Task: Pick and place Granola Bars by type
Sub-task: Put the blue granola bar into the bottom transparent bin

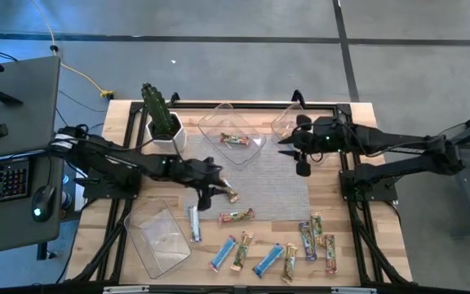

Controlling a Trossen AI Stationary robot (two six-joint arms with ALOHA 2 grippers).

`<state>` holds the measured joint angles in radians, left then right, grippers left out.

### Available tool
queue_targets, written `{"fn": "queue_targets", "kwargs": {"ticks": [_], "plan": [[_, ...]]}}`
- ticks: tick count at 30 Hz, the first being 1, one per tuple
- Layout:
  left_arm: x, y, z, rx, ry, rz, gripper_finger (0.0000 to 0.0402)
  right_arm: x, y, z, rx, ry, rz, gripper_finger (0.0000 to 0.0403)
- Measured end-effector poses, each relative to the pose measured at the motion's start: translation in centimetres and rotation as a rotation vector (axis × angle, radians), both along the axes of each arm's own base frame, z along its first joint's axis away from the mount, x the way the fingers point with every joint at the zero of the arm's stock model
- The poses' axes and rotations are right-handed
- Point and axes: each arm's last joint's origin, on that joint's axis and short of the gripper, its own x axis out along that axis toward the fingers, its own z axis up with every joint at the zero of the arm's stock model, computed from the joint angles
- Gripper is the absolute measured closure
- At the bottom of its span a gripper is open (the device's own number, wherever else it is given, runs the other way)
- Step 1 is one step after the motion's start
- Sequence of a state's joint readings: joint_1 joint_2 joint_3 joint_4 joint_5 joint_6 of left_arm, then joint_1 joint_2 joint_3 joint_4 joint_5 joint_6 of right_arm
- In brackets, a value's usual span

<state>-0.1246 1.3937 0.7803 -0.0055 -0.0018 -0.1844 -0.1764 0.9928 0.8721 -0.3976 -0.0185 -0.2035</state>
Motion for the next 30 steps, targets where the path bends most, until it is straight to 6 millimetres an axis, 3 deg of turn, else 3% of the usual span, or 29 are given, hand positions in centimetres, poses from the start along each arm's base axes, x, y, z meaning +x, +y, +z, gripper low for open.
{"fn": "queue_targets", "kwargs": {"ticks": [7, 10, 13, 20, 30], "plan": [[0.3, -0.1, 2.8, 0.047, 0.214, -0.04, 0.0269, 0.0, 0.1, 0.0, 0.01, -0.007, 0.016, 0.0284], [-0.1, 0.1, 3.7, -0.017, 0.316, 0.077, 0.0244, 0.0, 0.1, 0.0, 0.038, -0.011, 0.025, 0.0284], [0.0, 0.0, 3.6, -0.203, 0.373, 0.27, 0.0226, 0.0, 0.2, 0.0, 0.046, -0.011, 0.041, 0.0284], [0.7, -0.6, 1.1, -0.586, 0.578, 0.606, 0.0221, 0.1, 0.2, 0.0, 0.046, -0.017, 0.043, 0.0284], [1.3, -1.4, -3.0, -0.704, 0.883, 0.695, 0.0221, 0.0, 0.2, -0.2, 0.032, 0.007, 0.058, 0.0284]]}}
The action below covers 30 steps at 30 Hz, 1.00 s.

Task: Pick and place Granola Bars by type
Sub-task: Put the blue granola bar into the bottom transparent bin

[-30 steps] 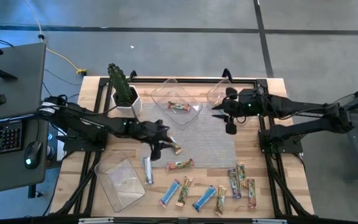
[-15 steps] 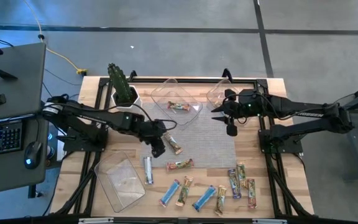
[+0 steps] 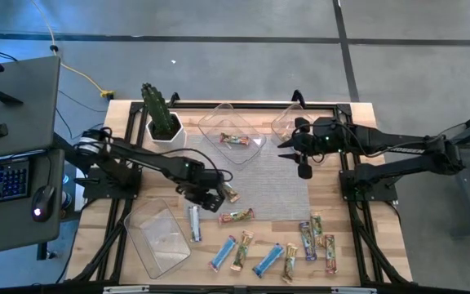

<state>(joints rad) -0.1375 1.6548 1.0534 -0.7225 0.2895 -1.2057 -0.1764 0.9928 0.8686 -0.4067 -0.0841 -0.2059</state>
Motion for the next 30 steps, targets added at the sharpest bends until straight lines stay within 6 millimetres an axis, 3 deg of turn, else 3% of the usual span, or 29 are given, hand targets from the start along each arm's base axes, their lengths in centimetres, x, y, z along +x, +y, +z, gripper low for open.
{"fn": "queue_targets", "kwargs": {"ticks": [8, 22, 30], "plan": [[-1.1, -0.1, -1.1, -0.069, 0.204, 0.032, 0.0221, 0.0, 0.0, -0.1, -0.013, 0.011, 0.008, 0.0284], [-0.3, -0.4, -3.7, -0.115, 0.298, 0.062, 0.0221, -0.2, 0.0, -0.3, -0.013, 0.035, 0.01, 0.0284], [0.4, -0.4, -4.2, -0.114, 0.249, 0.055, 0.0221, -0.2, 0.0, -0.3, -0.012, 0.041, 0.01, 0.0284]]}}
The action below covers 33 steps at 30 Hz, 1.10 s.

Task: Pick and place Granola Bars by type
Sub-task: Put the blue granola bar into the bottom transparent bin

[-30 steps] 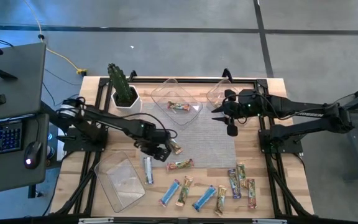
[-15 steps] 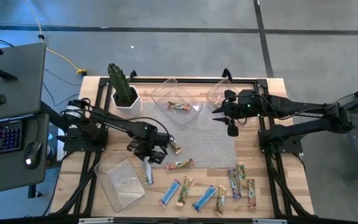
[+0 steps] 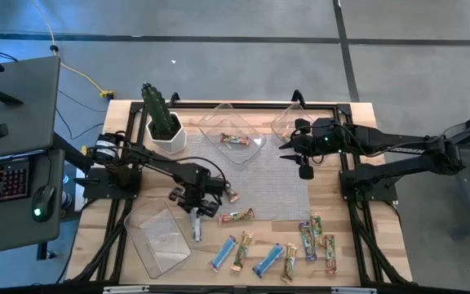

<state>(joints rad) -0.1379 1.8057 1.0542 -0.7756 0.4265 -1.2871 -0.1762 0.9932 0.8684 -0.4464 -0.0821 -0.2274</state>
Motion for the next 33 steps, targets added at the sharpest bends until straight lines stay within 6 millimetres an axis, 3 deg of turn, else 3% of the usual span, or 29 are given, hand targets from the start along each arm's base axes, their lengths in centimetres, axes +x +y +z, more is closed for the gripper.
{"fn": "queue_targets", "kwargs": {"ticks": [6, 15, 20, 25, 33], "plan": [[0.7, 0.0, 0.0, 0.021, -0.103, -0.054, 0.0235, 0.0, 0.0, 0.0, 0.0, -0.002, 0.0, 0.0284], [1.5, -0.1, 0.1, 0.019, -0.23, -0.134, 0.0324, 0.0, 0.0, 0.0, 0.0, -0.002, 0.0, 0.0284], [1.9, -0.2, 0.8, -0.009, -0.305, -0.161, 0.0349, 0.0, 0.0, 0.0, 0.001, -0.003, -0.001, 0.0284], [1.5, -0.2, 2.5, -0.021, -0.371, -0.189, 0.0352, 0.0, 0.0, 0.0, 0.004, -0.003, -0.003, 0.0284], [-0.9, 0.2, 8.0, 0.033, -0.511, -0.206, 0.0353, 0.0, 0.0, 0.0, 0.032, -0.006, -0.021, 0.0284]]}}
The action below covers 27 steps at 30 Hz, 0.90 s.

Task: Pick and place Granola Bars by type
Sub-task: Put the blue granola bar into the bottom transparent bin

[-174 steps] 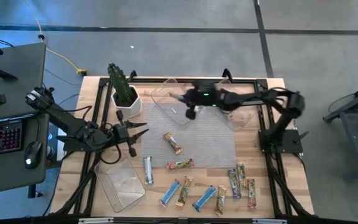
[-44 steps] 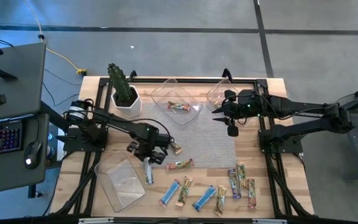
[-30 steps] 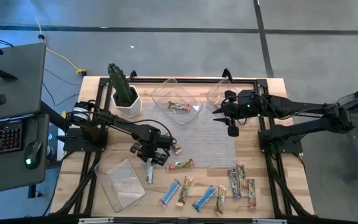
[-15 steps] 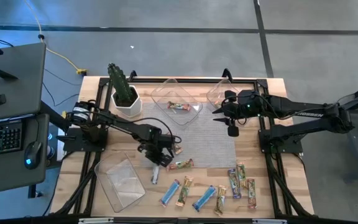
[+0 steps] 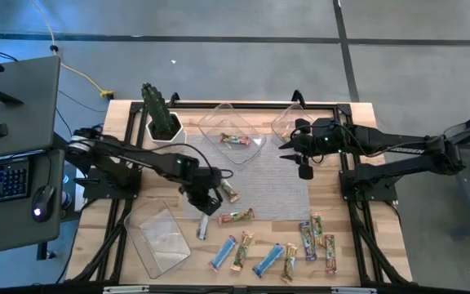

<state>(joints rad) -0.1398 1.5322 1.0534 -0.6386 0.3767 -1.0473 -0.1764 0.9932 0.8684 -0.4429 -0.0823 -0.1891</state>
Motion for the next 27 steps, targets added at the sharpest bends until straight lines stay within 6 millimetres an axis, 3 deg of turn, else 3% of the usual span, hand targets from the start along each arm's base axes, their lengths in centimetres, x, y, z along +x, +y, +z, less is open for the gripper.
{"fn": "queue_targets", "kwargs": {"ticks": [8, 15, 18, 22, 27], "plan": [[-6.5, 0.6, 4.6, 0.149, 0.086, 0.066, 0.0354, 0.0, 0.0, 0.1, 0.004, -0.008, -0.003, 0.0284], [-10.6, -0.8, 7.5, 0.109, 0.027, 0.067, 0.0354, 0.2, 0.0, 0.4, -0.006, -0.05, -0.002, 0.0284], [-12.3, -1.8, 7.7, 0.122, 0.083, 0.01, 0.0354, 0.3, -0.1, 0.5, -0.014, -0.062, 0.001, 0.0284], [-14.0, -2.7, 6.9, 0.263, 0.198, 0.01, 0.0354, 0.3, 0.0, 0.6, -0.029, -0.063, 0.01, 0.0284], [-14.2, -4.0, 4.5, 0.293, 0.26, 0.084, 0.0354, 0.3, -0.1, 0.6, -0.03, -0.065, 0.01, 0.0284]]}}
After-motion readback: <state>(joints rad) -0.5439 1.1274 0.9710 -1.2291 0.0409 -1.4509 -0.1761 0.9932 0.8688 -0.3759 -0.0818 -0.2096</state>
